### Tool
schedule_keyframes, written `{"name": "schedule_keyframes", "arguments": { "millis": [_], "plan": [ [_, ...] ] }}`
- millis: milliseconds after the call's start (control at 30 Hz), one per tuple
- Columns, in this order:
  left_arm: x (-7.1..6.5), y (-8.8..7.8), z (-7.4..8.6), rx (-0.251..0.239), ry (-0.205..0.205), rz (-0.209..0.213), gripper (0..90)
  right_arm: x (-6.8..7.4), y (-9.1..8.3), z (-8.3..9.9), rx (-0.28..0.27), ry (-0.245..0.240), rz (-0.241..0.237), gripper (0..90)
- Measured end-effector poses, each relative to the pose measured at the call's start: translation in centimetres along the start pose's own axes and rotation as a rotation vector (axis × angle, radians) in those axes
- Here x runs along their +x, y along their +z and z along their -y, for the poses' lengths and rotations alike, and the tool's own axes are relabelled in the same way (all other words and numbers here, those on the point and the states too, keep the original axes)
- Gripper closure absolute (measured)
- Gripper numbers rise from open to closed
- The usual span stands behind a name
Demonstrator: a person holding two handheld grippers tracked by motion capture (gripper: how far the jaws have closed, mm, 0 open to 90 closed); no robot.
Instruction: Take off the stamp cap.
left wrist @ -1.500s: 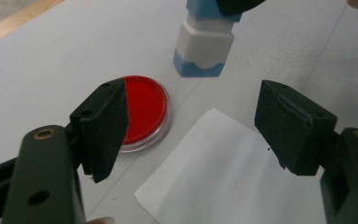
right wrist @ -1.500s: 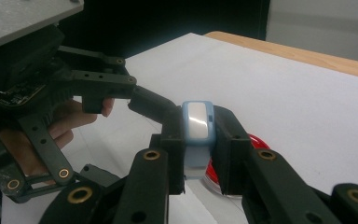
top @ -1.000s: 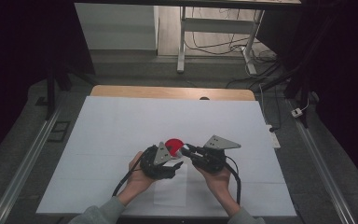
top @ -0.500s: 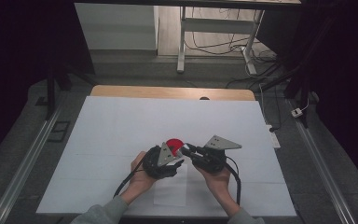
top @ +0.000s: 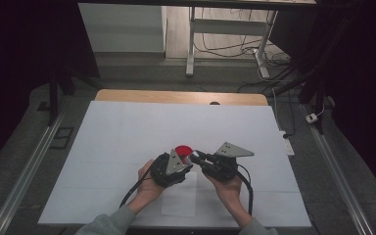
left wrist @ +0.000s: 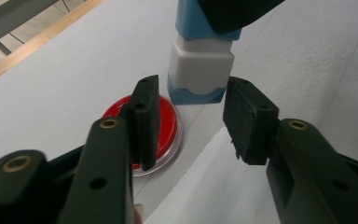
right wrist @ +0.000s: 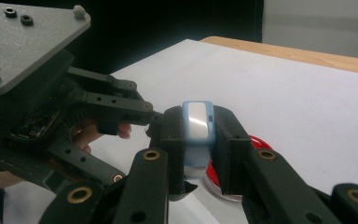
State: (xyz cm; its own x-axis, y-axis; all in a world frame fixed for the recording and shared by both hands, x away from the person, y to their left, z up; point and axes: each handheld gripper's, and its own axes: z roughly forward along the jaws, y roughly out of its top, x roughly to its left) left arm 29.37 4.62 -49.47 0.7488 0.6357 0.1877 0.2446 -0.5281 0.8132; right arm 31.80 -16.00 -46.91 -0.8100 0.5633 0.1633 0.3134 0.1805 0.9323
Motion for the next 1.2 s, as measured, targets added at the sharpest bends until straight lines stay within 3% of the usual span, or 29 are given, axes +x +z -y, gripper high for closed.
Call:
{"name": "schedule_keyframes", "arguments": {
  "millis": [200, 1200],
  "plan": [
    [-0.04, -0.03, -0.02, -0.006, 0.002, 0.003, 62.4, 0.0, 0.03, 0.05, 0.001, 0.002, 0.001, 75.4],
    [-0.22, 0.08, 0.0, 0.018, 0.031, -0.015, 63.8, 0.07, 0.1, 0.23, -0.006, 0.01, 0.011, 75.4]
  ]
}}
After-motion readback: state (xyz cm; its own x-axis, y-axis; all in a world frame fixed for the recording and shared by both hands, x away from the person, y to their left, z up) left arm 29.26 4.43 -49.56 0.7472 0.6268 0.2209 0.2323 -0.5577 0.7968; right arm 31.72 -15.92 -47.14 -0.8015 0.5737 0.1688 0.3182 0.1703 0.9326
